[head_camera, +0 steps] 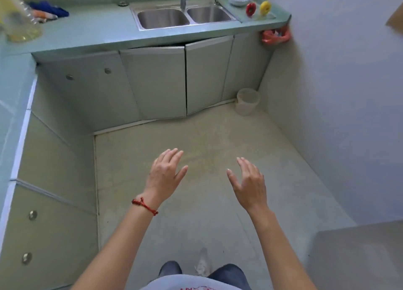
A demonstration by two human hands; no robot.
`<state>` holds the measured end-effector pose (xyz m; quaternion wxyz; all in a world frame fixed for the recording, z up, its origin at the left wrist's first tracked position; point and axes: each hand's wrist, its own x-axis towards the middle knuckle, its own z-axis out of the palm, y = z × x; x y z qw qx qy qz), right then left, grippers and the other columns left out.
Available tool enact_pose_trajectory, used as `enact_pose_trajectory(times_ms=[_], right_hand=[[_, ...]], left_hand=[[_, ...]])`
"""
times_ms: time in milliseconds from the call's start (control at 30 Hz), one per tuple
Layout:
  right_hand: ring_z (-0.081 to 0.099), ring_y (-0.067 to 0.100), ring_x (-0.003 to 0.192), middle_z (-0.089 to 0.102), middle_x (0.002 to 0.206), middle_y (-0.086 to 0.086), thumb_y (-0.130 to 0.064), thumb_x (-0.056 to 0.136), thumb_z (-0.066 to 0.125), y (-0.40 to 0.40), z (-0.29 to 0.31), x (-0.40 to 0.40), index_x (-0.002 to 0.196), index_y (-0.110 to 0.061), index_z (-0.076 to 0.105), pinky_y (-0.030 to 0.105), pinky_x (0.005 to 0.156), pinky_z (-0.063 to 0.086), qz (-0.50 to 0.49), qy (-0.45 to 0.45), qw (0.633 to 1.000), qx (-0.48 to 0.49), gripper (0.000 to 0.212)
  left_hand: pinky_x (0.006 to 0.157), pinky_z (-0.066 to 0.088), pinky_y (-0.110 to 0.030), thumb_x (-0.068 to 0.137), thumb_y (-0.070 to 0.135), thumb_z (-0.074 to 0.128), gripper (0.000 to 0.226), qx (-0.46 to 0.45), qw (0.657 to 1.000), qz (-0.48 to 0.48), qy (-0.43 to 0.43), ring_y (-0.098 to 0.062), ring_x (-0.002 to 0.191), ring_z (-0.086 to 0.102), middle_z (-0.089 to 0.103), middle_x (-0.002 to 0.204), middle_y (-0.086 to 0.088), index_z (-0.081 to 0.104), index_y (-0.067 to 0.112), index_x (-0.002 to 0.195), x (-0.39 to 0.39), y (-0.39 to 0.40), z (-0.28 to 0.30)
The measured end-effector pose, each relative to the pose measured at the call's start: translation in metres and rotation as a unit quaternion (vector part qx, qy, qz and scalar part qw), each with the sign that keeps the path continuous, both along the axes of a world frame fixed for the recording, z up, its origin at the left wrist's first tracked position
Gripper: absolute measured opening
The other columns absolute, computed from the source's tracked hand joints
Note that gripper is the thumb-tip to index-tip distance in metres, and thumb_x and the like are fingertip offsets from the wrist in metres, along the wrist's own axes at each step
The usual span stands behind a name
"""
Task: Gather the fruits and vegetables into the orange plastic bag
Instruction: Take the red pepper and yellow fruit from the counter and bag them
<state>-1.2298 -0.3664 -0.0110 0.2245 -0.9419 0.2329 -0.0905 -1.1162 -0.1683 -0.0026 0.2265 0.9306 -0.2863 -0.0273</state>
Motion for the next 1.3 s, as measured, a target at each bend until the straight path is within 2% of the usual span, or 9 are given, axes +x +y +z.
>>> enact_pose_trajectory(times_ms=[333,433,567,700,867,1167,1300], right_hand=[[0.04,0.025,0.129,0.049,0.138,0.011,-0.061,0.078,0.021,-0.116,0.0,0.114,0.132,-0.008,0.045,0.037,0.104,0.031,-0.021,-0.013,1.0,0.012,0.08],[0.04,0.025,0.129,0.049,0.138,0.012,-0.061,0.078,0.022,-0.151,-0.002,0.163,0.131,-0.008,0.046,0.037,0.104,0.031,-0.03,-0.022,0.999,0.012,0.079],[0.039,0.024,0.131,0.047,0.139,0.011,-0.052,0.082,0.035,-0.198,-0.001,0.237,0.132,-0.008,0.045,0.035,0.106,0.028,-0.044,-0.023,0.999,0.023,0.067],[0.04,0.023,0.13,0.049,0.138,0.01,-0.06,0.078,0.03,-0.241,0.009,0.307,0.131,-0.009,0.047,0.035,0.105,0.03,-0.062,-0.033,0.997,0.035,0.075],[0.04,0.024,0.13,0.049,0.137,0.011,-0.047,0.082,0.042,-0.295,0.019,0.377,0.13,-0.007,0.047,0.036,0.106,0.029,-0.092,-0.042,0.994,0.049,0.063],[0.041,0.025,0.129,0.05,0.137,0.012,-0.045,0.082,0.043,-0.411,0.015,0.49,0.13,-0.007,0.048,0.036,0.107,0.029,-0.102,-0.047,0.992,0.065,0.062],[0.041,0.025,0.129,0.05,0.136,0.012,-0.044,0.082,0.044,-0.474,0.016,0.546,0.129,-0.006,0.049,0.034,0.107,0.028,-0.097,-0.053,0.991,0.072,0.061]], left_hand=[[0.099,0.04,-0.048,0.083,0.048,0.031,0.065,0.0,1.0,-0.025,0.006,-0.038,0.12,0.049,0.057,0.126,-0.021,0.053,0.002,0.123,0.12,-0.121,0.004],[0.1,0.039,-0.048,0.083,0.048,0.031,0.065,-0.005,0.999,-0.032,0.004,-0.038,0.121,0.049,0.056,0.126,-0.021,0.052,0.002,0.123,0.171,-0.158,0.001],[0.102,0.037,-0.046,0.082,0.049,0.029,0.067,-0.011,0.999,-0.044,0.008,-0.037,0.123,0.046,0.055,0.129,-0.02,0.051,0.003,0.125,0.25,-0.208,0.001],[0.101,0.039,-0.046,0.082,0.047,0.032,0.064,-0.015,0.998,-0.057,0.003,-0.038,0.121,0.048,0.057,0.127,-0.019,0.053,0.003,0.123,0.325,-0.254,0.009],[0.094,0.044,-0.048,0.083,0.044,0.036,0.059,-0.001,0.997,-0.08,0.008,-0.04,0.114,0.054,0.061,0.12,-0.021,0.056,0.002,0.118,0.403,-0.312,0.012],[0.1,0.04,-0.046,0.083,0.047,0.033,0.062,-0.009,0.996,-0.087,0.004,-0.037,0.121,0.048,0.057,0.127,-0.019,0.053,0.004,0.123,0.521,-0.436,0.006],[0.104,0.035,-0.044,0.087,0.037,0.049,0.051,-0.017,0.997,-0.072,-0.001,-0.036,0.126,0.043,0.053,0.131,-0.019,0.05,0.004,0.126,0.572,-0.498,0.008]])
